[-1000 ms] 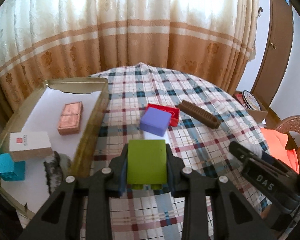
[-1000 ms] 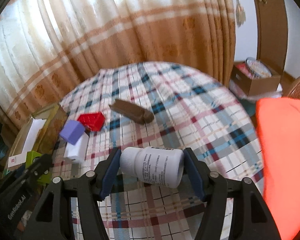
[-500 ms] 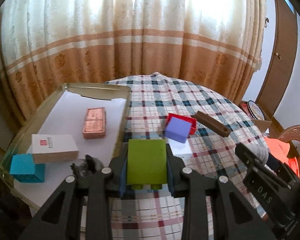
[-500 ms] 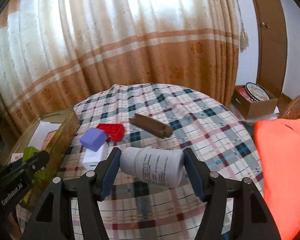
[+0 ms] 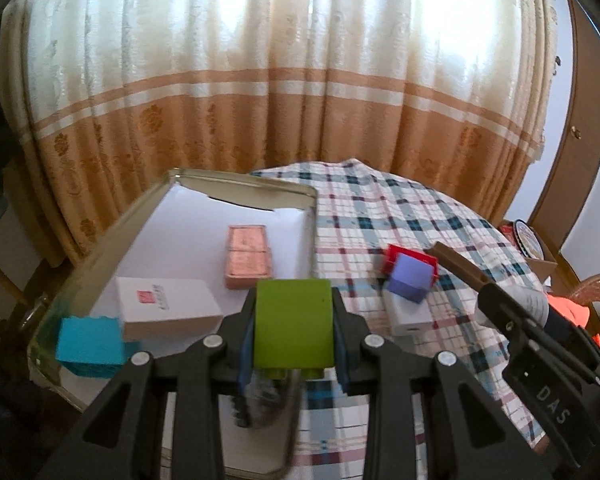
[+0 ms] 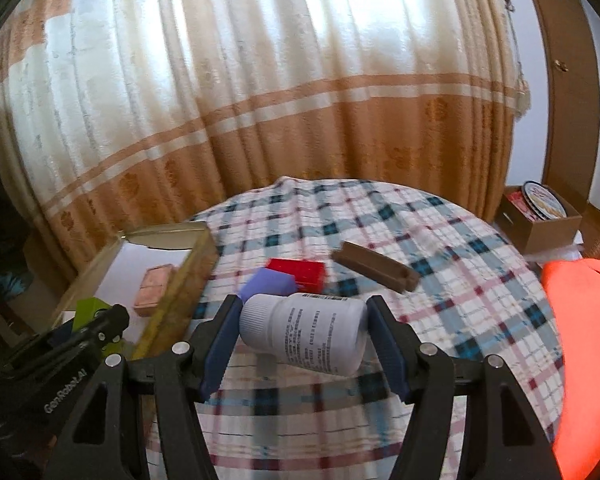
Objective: Organize rigid objects
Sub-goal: 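Carry the green brick and the medicine bottle over the gold tray with both grippers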
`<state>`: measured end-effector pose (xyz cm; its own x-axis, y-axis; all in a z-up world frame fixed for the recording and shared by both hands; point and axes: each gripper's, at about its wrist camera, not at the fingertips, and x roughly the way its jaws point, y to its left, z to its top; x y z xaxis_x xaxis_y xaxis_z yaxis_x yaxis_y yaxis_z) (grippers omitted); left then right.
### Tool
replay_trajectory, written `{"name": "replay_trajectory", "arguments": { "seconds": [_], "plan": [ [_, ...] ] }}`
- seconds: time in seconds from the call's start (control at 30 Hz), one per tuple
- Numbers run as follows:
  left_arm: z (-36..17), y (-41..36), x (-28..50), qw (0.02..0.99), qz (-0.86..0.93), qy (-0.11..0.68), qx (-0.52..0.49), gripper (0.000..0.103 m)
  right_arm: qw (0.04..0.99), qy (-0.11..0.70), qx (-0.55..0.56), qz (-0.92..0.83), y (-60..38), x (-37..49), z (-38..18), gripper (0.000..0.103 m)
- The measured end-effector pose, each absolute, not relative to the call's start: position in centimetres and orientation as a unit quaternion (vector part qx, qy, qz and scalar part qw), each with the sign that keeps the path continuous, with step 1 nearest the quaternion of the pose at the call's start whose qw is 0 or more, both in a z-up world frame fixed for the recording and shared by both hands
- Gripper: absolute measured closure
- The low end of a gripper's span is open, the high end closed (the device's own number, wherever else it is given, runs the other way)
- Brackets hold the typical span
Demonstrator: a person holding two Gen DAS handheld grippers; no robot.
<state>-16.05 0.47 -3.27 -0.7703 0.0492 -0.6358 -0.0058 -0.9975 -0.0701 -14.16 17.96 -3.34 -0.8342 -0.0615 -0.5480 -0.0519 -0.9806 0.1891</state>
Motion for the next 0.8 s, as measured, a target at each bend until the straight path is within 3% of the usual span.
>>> {"name": "replay_trajectory", "arguments": {
  "seconds": [0.8],
  "plan": [
    [-3.3,-6.2,-18.3,-0.057,0.933,-0.050,-0.352,0.072,0.076,-0.073,0.278,-0.955,9.5,-17.6,-1.4,0.037]
  ]
}}
